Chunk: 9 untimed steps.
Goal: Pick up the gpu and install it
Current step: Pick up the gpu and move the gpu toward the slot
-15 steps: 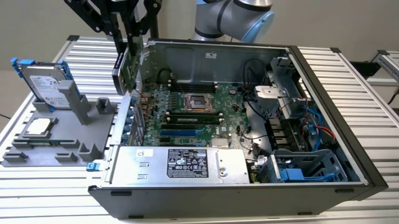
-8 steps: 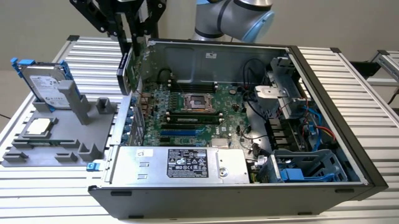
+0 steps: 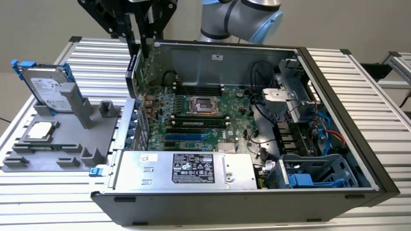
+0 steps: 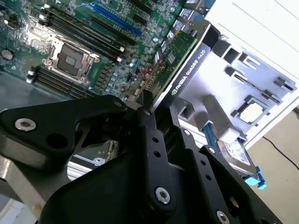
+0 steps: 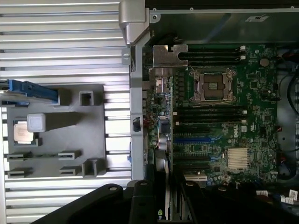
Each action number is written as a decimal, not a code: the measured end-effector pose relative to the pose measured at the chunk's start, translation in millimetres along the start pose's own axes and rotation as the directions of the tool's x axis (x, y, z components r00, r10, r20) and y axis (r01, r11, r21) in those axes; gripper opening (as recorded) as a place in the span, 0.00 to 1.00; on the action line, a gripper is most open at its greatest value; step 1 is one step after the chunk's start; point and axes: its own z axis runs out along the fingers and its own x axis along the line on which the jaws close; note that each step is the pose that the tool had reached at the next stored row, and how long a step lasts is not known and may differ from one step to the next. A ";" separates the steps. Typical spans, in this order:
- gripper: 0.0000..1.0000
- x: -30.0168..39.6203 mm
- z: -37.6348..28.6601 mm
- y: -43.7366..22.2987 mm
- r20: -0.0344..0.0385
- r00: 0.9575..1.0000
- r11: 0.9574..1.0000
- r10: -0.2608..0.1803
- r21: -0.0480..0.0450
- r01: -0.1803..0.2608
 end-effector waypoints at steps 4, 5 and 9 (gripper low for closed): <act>0.00 -3.6 0.1 0.2 0.000 1.000 1.000 0.000 0.000 0.000; 0.00 -4.5 0.1 0.2 0.000 1.000 1.000 0.000 0.000 0.000; 0.00 -8.0 0.2 0.4 0.000 1.000 1.000 0.000 0.000 0.000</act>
